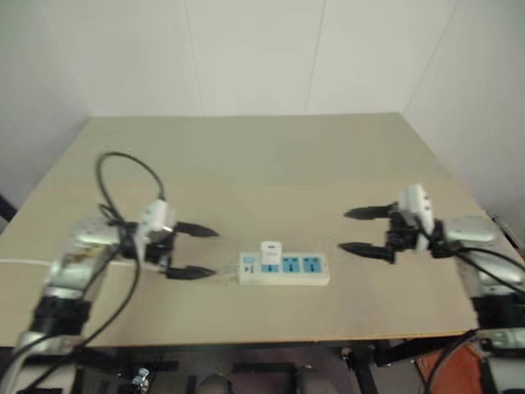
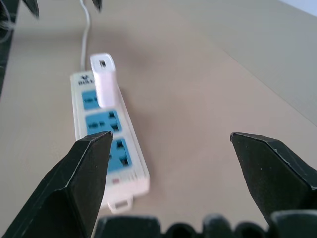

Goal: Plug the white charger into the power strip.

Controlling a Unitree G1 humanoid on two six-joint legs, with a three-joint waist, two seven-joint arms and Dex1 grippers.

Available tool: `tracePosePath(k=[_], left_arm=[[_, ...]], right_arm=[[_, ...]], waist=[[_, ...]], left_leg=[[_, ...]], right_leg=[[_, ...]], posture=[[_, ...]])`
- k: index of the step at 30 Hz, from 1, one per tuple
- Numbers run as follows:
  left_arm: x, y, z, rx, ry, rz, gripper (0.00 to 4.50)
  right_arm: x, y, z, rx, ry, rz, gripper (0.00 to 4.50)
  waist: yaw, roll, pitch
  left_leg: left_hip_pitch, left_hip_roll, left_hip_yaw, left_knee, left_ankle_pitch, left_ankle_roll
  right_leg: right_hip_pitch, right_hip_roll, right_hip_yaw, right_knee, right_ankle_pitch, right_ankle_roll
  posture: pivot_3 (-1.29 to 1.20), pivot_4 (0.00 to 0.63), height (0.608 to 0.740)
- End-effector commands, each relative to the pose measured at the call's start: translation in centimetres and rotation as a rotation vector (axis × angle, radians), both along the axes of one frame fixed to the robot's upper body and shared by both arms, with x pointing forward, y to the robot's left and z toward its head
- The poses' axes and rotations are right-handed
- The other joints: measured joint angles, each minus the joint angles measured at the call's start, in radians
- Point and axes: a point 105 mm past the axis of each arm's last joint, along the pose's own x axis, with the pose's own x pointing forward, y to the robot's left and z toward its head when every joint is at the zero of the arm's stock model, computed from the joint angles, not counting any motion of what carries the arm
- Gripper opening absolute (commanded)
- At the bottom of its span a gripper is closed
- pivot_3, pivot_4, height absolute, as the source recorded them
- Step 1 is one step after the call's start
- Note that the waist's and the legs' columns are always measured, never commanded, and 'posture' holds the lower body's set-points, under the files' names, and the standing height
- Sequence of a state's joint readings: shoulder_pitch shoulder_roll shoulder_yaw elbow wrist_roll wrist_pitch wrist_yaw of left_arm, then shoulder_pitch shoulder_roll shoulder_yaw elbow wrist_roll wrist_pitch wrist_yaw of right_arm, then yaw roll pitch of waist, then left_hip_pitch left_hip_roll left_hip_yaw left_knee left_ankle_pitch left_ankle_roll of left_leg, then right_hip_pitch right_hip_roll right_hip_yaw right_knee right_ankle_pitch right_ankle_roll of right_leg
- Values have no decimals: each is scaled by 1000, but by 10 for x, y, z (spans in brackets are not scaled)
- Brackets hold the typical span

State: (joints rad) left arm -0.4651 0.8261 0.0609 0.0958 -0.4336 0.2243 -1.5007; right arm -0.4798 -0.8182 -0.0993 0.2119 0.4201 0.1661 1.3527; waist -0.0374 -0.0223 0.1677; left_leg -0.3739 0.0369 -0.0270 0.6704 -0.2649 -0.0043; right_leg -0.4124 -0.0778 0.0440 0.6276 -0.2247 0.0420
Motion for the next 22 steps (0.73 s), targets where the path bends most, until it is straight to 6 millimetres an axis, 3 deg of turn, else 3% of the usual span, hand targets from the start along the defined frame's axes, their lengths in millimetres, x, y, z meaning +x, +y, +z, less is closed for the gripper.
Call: tracePosePath(k=[1,7,22], left_arm=[[-5,20,18,12,-48,52,4474],[-18,44,29,49,-44,122,4474],[-22,32,24,-5,-18,138,4474]], right_arm=[[-11,-19,22,-13,-55,-29,4500],[-27,-44,25,-66,-29,-99,4500],[-36,-47,20,-116,-23,-148,4500]], waist=[[0,0,0],[-2,0,1],[-1,0,1]], left_leg=[[0,0,0,0,0,0],[0,1,1,-1,0,0],[-7,1,2,0,0,0]], right_leg=[[0,0,0,0,0,0],[-2,0,1,1,0,0],[-9,0,2,2,0,0]], posture=[[0,150,740],[0,150,740],[0,150,740]])
